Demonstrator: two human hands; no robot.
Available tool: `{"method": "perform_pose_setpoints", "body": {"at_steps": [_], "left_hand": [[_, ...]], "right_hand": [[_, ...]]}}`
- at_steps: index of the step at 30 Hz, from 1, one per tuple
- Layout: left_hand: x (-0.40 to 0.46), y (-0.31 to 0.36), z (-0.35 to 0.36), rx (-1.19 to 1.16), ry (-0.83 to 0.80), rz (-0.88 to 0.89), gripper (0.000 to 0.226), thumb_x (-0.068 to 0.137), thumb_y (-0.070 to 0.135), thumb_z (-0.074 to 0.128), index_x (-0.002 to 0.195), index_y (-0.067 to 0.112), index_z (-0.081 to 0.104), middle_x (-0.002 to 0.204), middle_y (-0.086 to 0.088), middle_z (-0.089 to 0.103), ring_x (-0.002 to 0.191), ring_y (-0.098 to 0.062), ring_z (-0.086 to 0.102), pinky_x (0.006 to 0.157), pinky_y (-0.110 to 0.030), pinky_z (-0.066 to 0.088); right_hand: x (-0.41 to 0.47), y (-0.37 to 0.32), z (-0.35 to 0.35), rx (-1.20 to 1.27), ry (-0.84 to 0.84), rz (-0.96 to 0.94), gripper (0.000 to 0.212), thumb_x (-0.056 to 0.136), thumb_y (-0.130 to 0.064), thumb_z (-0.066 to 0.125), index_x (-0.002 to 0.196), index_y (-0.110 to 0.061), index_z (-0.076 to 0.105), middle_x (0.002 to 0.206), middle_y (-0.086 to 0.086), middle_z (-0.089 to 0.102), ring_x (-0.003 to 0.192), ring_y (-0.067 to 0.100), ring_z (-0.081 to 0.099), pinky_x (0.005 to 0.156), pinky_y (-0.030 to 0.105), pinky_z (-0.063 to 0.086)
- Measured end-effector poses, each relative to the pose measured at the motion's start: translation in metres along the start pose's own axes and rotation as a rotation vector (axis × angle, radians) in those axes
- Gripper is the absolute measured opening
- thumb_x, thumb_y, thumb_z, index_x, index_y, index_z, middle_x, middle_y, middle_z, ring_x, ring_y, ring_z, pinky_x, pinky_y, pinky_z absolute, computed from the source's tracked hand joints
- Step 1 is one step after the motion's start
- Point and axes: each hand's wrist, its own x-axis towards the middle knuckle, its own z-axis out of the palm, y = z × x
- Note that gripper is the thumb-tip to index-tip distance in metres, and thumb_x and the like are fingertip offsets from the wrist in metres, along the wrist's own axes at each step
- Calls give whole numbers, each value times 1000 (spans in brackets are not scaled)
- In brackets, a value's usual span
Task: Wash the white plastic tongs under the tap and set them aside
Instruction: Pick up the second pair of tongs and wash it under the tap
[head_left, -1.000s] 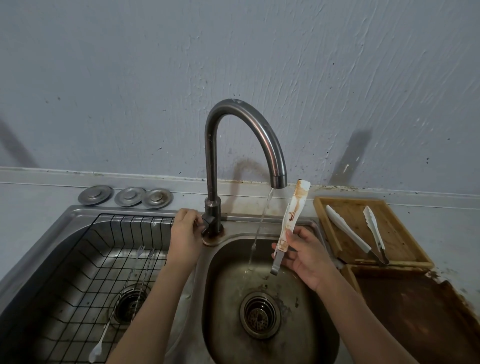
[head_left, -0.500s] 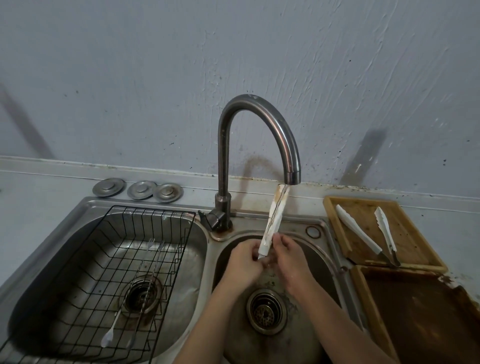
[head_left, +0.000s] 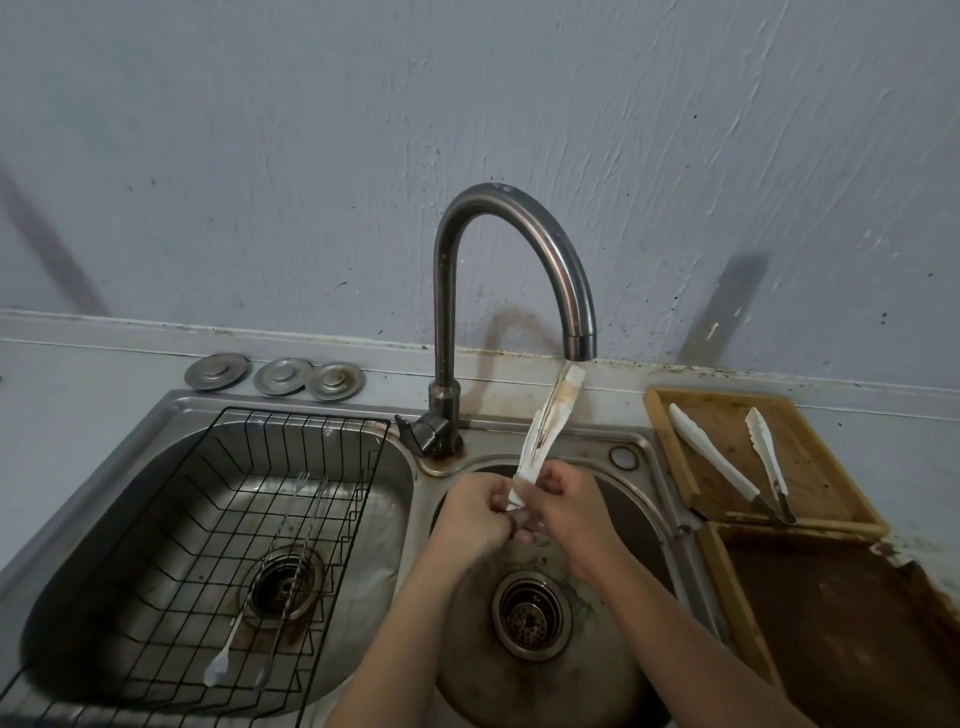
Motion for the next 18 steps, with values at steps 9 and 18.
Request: {"method": "perform_pose_setpoints", "body": {"at_steps": [9,18], "left_hand": [[3,0,6,6,20,109,37,80,-13,54,80,20,71,51,7,66,46,-2,59,44,-14,44],[10,-11,-3,-183,229,47,18,91,7,54,101,10,69,83,-2,67,77,-14,59,70,-26,47]], "right_hand": [[-2,-3,-5,-25,-106,-50,14,87,-9,60,97,-19,65,95,12,71,80,19,68,59,23,53],[-1,-26,-40,-183,5,-106,26,98,-22,40,84,-6,55,57,3,56,35,6,47,34,18,39]]}}
